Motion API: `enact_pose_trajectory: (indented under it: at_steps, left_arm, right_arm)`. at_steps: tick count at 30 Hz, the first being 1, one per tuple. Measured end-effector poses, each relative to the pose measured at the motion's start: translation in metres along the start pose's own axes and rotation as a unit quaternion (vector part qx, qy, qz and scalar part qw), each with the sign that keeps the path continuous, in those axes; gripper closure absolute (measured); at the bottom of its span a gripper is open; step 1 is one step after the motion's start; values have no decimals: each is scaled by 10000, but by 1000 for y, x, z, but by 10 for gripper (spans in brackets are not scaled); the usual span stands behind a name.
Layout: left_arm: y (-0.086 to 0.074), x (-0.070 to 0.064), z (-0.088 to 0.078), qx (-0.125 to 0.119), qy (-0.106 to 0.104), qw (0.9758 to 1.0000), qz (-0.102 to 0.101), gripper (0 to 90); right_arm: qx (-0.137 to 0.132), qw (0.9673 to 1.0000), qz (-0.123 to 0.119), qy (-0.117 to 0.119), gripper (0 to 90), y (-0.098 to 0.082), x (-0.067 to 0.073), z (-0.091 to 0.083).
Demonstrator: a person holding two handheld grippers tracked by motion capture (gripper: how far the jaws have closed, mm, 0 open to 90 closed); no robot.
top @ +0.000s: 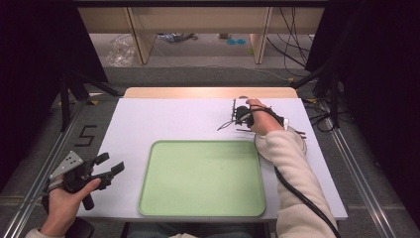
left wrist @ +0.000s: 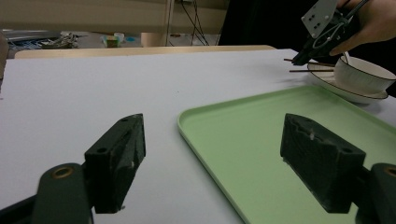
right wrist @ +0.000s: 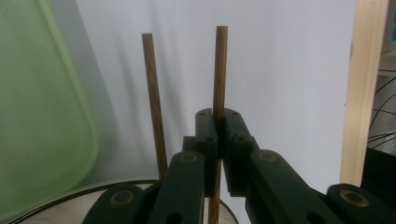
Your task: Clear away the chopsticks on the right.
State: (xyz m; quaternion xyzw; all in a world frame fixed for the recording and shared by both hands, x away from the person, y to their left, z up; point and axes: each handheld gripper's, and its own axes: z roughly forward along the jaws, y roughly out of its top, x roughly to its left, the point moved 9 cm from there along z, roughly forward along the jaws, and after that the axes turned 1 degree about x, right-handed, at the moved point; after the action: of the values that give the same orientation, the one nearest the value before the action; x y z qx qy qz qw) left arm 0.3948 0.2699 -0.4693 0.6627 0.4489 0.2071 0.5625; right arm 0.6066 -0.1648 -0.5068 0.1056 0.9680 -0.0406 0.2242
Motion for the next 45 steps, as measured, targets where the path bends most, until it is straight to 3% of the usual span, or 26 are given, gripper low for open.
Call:
enact_pose_trajectory:
  at_steps: [9,10,12,13,15,16,19,20,21,22,23,29,31,33,39,45]
  left_arm:
    - [0,0,0,-2,1,10000,11,222]
    - [0,0,0,-4,1,10000,7,222]
    - [0,0,0,-2,-1,10000,5,222]
    - [0,0,0,-1,-1,10000,5,222]
    - [0,0,0,-3,0,10000,6,222]
    - [0,0,0,0,2,10000,12,222]
    - [0,-1,0,18,11,10000,9,222]
    - [0,-1,0,14,10,10000,4,222]
    - [0,-1,0,18,11,10000,9,223]
    - [0,-1,0,17,10,10000,6,223]
    - [0,-1,0,17,12,10000,6,222]
    - [0,-1,0,12,9,10000,4,222]
    - [0,-1,0,11,5,10000,7,223]
    - [0,-1,0,5,0,10000,0,223]
    - [0,-1,0,11,7,10000,3,222]
    - [0,-1,0,13,10,10000,5,223]
  right_arm:
    - [-472,9980,83,-424,875,12,-16,-30]
    - [-517,9976,193,-413,875,13,-16,-34]
    - [-661,9962,323,-461,875,16,-18,-42]
    - [-749,9955,247,-531,875,17,-21,-45]
    - [-796,9942,437,-573,875,18,-21,-52]
    - [-868,9936,352,-638,875,19,-24,-54]
    - [-1020,9912,446,-715,875,19,-27,-63]
    - [-1035,9902,566,-743,875,19,-26,-66]
    - [-1065,9902,455,-779,875,19,-29,-68]
    - [-1056,9897,544,-797,875,19,-28,-71]
    - [-1103,9892,468,-841,875,20,-29,-73]
    - [-1387,9838,650,-936,875,22,-33,-86]
    - [-1548,9806,860,-845,875,24,-31,-90]
    - [-1638,9792,812,-875,875,23,-34,-95]
    - [-1956,9707,1045,-922,875,24,-37,-107]
    - [-2407,9558,1510,-754,875,29,-38,-121]
